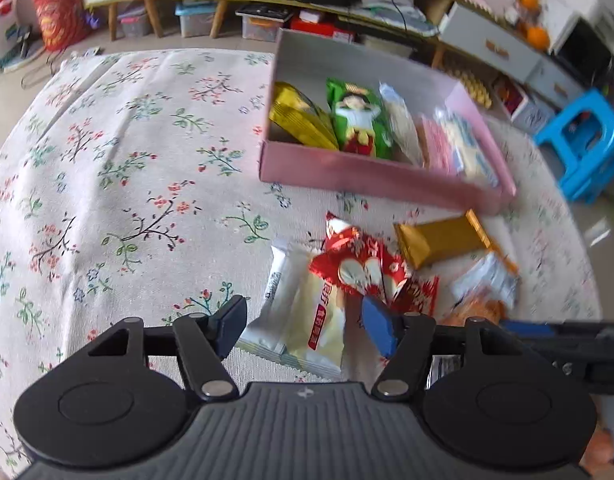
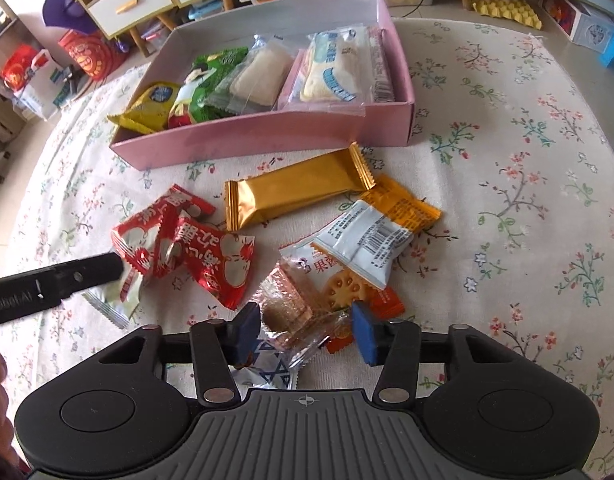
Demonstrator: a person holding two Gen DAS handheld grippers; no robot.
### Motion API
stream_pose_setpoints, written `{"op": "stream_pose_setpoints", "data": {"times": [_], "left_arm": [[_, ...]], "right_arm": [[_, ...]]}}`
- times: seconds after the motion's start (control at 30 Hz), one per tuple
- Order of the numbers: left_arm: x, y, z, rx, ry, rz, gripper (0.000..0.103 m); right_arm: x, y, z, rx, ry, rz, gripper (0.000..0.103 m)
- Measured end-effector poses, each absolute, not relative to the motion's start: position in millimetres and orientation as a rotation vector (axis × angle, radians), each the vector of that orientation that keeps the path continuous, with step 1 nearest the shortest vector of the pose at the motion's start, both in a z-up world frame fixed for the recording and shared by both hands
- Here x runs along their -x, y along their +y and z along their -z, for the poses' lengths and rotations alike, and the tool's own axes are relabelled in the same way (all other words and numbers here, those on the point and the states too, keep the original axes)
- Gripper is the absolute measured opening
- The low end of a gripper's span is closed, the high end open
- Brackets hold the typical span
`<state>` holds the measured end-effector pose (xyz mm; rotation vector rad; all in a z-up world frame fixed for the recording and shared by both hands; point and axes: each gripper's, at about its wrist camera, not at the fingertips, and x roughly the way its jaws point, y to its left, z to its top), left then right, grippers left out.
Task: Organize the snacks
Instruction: 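Grasp white wafer pack with left gripper while right grasps small clear cracker pack, then carry both packs over the pink box and open both grippers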
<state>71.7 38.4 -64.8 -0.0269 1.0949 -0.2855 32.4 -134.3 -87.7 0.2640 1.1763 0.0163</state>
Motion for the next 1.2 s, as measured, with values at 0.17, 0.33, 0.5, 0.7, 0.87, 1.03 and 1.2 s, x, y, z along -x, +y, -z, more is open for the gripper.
{"op": "stream_pose_setpoints", "data": {"times": [0.17,0.33,0.5,0.7,0.87,1.03,1.2], "left_arm": [[-74,26,75,-0.046,1.096,0.283,0.059],[-75,22,81,-0.086,1.104,0.263,0.046],[-71,22,76,-0.111,1.083,0.265,0.041],[-68,39,61,-0.009,1.073,0.276,0.04],[-70,52,46,0.075,1.042,0.278,0.04],[-72,56,41,0.109,1.024,0.27,0.04],[-72,64,32,0.146,0.989,0.274,0.04]], "right_arm": [[-31,-129,83,-0.273,1.156,-0.041,0.032],[-30,-132,79,-0.294,1.145,-0.04,0.029],[-29,-136,72,-0.328,1.127,-0.04,0.025],[-26,-142,63,-0.362,1.097,-0.047,0.021],[-25,-145,62,-0.375,1.091,-0.045,0.021],[-24,-149,57,-0.4,1.071,-0.042,0.021],[-22,-158,51,-0.43,1.046,-0.032,0.021]]}}
